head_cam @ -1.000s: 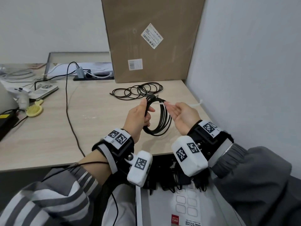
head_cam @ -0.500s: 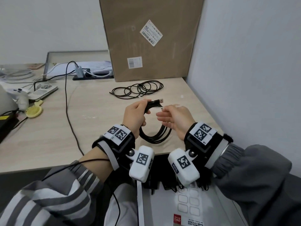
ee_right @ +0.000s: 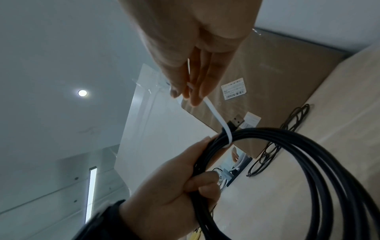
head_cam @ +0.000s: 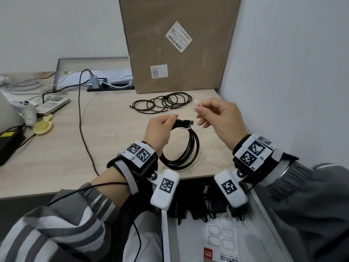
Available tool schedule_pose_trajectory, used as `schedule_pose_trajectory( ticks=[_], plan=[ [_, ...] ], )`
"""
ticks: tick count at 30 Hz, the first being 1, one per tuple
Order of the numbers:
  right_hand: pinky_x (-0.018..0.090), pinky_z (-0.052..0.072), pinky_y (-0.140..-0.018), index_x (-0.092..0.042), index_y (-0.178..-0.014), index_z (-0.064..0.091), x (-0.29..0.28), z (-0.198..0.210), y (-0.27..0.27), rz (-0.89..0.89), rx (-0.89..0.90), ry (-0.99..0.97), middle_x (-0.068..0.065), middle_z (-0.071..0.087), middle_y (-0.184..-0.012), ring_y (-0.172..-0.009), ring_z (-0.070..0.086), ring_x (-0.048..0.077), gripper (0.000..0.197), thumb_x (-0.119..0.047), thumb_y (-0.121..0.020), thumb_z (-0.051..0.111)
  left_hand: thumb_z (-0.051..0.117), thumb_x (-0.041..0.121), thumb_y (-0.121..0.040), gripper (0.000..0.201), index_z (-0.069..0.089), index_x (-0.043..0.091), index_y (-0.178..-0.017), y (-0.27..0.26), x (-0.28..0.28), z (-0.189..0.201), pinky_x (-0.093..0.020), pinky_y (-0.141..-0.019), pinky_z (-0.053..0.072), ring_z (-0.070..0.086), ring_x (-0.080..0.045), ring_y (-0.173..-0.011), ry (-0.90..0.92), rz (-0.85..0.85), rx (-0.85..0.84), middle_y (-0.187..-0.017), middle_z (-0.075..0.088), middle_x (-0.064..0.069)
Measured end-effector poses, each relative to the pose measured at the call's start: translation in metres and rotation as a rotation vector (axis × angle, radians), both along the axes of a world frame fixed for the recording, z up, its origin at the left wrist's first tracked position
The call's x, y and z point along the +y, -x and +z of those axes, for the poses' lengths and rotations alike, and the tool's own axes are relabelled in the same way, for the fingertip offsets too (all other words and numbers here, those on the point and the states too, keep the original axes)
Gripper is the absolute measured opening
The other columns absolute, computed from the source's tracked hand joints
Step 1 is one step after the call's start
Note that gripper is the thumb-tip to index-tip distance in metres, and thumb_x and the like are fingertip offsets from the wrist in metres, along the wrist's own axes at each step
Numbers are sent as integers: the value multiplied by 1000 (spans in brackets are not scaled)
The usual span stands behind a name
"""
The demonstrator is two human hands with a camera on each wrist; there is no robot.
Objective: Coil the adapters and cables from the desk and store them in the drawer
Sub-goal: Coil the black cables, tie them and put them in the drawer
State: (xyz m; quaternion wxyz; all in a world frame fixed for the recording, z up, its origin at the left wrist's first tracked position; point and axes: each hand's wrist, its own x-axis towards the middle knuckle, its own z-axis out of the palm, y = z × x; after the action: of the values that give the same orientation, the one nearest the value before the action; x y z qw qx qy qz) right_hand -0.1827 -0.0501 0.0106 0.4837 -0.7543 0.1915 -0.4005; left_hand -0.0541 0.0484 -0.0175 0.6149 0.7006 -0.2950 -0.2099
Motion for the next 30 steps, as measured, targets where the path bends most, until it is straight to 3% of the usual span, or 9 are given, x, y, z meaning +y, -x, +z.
schedule_pose_trajectory(
  ticks=[2,3,5,9,13,16,19,25,30],
  plan=[
    [25,52,-54,-10,-84,71,1,0,-4,-12,10,42,7,65,-67,-55,63,14,12,-16,-91,63,50,17,-98,22,70,13,-105,6,2,5,-43,-74,51,61,-35,-84,32,-6,-15,-116,69,0],
    [25,52,-53,-10,-86,72,1,-1,-6,-24,22,49,7,65,-66,-53,62,14,14,-18,-92,62,50,15,-98,23,69,10,-110,7,2,6,-45,-88,47,55,-38,-102,42,-4,-16,-120,67,1],
    [26,50,-52,-10,-89,72,-1,-4,-10,-43,57,62,6,64,-64,-50,58,13,13,-18,-92,61,51,14,-97,26,67,8,-116,6,2,6,-42,-95,43,57,-31,-109,54,-7,-40,-121,66,2],
    [18,45,-50,-13,-94,71,0,-9,-15,-72,102,104,5,65,-65,-48,55,8,12,-18,-91,60,54,15,-95,24,71,13,-112,-2,-1,0,-27,-94,49,66,-8,-98,44,-19,-185,-112,70,2],
    [14,44,-50,-15,-92,73,7,-10,-15,-87,83,139,0,68,-74,-52,54,3,12,-16,-90,62,54,23,-94,23,73,25,-107,-2,0,-3,-40,-88,53,68,-11,-91,-10,-6,-370,-93,73,8],
    [20,46,-53,-22,-87,73,11,-10,-16,-87,46,164,-12,66,-69,-53,53,6,10,-17,-88,64,52,25,-95,24,72,27,-109,-1,3,-2,-37,-75,52,64,-12,-80,-37,3,-497,-83,72,8],
    [25,49,-56,-26,-85,72,15,-10,-17,-82,17,171,-16,65,-68,-54,54,9,11,-17,-88,65,50,27,-96,25,72,29,-109,-1,4,-3,-28,-60,40,50,-11,-64,-69,1,-601,-63,58,13],
    [38,52,-59,-26,-84,71,18,-11,-19,-88,16,164,-6,68,-72,-58,57,24,11,-17,-87,66,49,27,-96,24,73,28,-98,1,6,-3,-28,-56,34,47,-12,-61,-73,13,-620,-56,53,11],
    [33,51,-58,-28,-85,71,20,-13,-18,-83,9,158,-15,66,-70,-57,56,12,13,-16,-87,67,47,28,-96,24,71,30,-90,1,8,-1,-26,-56,30,50,-14,-65,-113,8,-663,-59,55,10]
  ],
)
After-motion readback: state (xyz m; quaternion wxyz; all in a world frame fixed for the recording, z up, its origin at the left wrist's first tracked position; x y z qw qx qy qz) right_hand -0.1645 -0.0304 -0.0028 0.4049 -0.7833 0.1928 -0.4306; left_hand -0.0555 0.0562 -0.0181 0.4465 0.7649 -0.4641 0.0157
